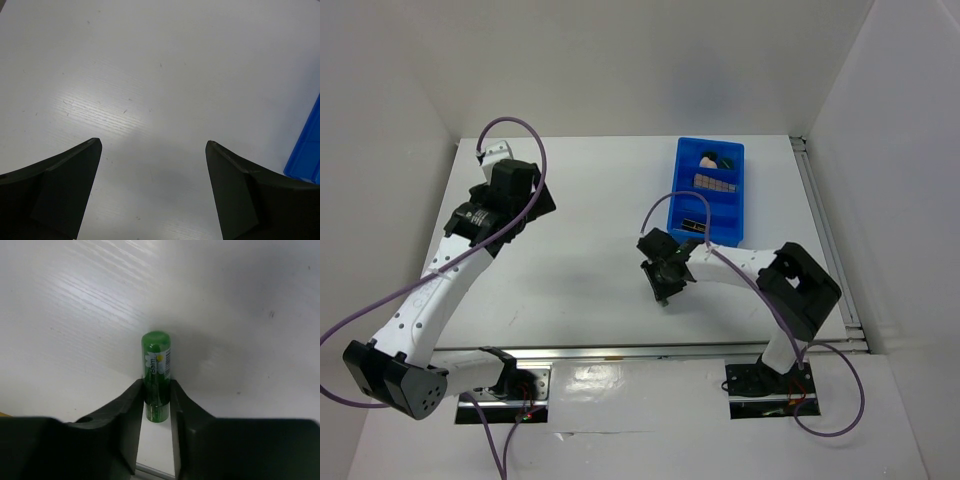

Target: Organize the makeup

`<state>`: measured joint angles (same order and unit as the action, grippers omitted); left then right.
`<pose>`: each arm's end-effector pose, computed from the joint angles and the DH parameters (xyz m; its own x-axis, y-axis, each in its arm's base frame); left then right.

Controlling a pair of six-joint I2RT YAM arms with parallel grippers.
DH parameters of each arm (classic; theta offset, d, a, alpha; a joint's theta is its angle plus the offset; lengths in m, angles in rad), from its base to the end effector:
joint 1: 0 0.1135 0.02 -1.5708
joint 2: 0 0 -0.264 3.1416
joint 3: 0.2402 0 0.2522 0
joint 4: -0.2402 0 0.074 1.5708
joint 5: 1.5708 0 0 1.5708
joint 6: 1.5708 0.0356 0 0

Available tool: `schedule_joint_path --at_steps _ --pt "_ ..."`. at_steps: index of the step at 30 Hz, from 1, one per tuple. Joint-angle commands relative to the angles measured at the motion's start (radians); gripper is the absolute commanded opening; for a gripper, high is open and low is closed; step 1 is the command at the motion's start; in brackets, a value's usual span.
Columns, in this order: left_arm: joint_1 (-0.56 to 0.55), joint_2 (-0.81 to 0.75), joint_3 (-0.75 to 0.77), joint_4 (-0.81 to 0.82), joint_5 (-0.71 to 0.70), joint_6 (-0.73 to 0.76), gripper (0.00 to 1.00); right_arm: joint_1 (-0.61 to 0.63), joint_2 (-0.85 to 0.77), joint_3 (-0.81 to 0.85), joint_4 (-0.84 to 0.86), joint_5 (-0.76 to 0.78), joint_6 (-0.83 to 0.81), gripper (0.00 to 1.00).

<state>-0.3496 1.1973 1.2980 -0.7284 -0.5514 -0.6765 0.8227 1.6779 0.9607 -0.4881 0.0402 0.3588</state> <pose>0.2373 -0.0667 0.3824 -0.3635 -0.4351 -0.8238 -0.4286 0.8632 -0.2668 0.2129 0.2273 0.1579 -0.8486 -0.3986 -0.3478 -0.4535 0.8867 0.0904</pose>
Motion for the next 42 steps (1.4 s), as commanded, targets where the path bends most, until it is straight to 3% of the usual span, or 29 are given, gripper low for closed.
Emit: schedule_joint_path --at_steps 1,2,4,10,18,24,34,37,40,42 --pt "0.004 -0.001 0.029 0.030 -0.010 0.025 0.99 0.010 0.040 0.038 0.022 0.032 -0.006 0.27" --pt "0.004 -0.010 0.029 0.030 -0.010 0.025 0.99 0.010 0.040 0.047 0.010 0.046 -0.006 0.17" --pt "0.004 -0.010 0.029 0.030 -0.010 0.025 0.99 0.010 0.031 0.073 -0.009 0.065 -0.030 0.13" --pt "0.004 -0.021 0.020 0.043 -0.019 0.025 0.99 0.010 -0.059 0.217 -0.027 0.108 -0.167 0.13" --pt "0.004 -0.030 0.011 0.043 -0.019 0.025 0.99 -0.157 -0.095 0.283 0.048 0.274 -0.286 0.13" --pt "0.004 -0.030 0.021 0.043 -0.019 0.034 0.99 -0.350 -0.032 0.308 0.100 0.213 -0.278 0.13" --pt "0.004 -0.011 0.040 0.034 -0.010 0.034 0.99 -0.431 0.045 0.326 0.135 0.176 -0.248 0.13" --pt "0.004 -0.011 0.049 0.034 -0.010 0.034 0.99 -0.431 0.055 0.326 0.135 0.167 -0.238 0.20" --pt "0.004 -0.011 0.049 0.034 -0.010 0.034 0.99 -0.431 0.066 0.337 0.125 0.167 -0.238 0.44" --pt "0.004 -0.011 0.049 0.034 -0.010 0.034 0.99 -0.431 0.066 0.348 0.114 0.176 -0.228 0.53"
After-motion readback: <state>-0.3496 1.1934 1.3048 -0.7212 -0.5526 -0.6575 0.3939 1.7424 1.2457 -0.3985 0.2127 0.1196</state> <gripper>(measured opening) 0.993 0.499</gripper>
